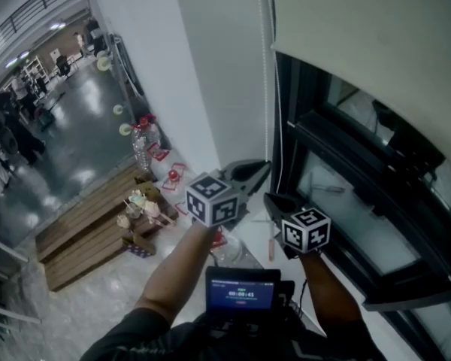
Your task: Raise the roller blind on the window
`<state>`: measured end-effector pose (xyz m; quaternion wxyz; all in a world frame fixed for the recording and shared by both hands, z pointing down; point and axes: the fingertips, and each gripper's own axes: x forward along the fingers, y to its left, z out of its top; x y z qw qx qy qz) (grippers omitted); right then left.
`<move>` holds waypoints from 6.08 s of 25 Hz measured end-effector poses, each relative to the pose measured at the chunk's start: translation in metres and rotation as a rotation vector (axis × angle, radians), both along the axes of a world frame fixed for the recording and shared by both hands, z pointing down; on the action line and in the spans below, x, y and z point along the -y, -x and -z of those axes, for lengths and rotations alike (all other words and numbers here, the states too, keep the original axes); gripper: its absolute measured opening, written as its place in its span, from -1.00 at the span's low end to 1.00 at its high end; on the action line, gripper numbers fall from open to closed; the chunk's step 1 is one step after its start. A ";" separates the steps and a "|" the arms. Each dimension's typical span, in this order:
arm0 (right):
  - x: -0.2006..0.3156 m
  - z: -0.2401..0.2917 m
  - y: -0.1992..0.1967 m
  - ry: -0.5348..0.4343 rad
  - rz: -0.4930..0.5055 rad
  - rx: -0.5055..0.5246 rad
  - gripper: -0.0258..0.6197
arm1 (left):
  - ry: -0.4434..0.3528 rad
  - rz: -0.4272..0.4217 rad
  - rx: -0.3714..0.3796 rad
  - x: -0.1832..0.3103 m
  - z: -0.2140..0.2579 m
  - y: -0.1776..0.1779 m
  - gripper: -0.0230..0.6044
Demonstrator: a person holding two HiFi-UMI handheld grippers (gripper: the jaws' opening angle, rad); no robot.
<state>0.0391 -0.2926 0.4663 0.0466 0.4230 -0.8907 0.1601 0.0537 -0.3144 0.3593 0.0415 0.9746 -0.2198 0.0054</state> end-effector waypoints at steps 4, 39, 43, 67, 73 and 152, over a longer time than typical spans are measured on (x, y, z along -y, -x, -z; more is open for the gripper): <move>-0.003 -0.016 -0.004 0.026 -0.010 -0.011 -0.92 | 0.022 -0.010 0.013 -0.003 -0.014 -0.002 -0.92; 0.006 0.225 -0.001 -0.376 0.048 -0.006 -0.92 | 0.024 -0.092 -0.016 -0.033 -0.014 -0.007 -0.92; 0.009 0.223 -0.004 -0.377 0.036 0.043 -0.92 | 0.021 -0.082 -0.028 -0.029 -0.015 -0.005 -0.92; 0.010 0.134 -0.007 -0.240 0.022 0.031 -0.92 | 0.139 -0.109 0.146 -0.030 -0.084 0.018 -0.61; 0.008 0.135 -0.003 -0.244 0.039 0.037 -0.92 | 0.062 -0.092 -0.010 -0.029 -0.002 0.041 -0.61; 0.006 0.220 0.004 -0.351 0.103 -0.022 -0.88 | -0.036 -0.118 -0.003 -0.034 0.006 -0.006 -0.91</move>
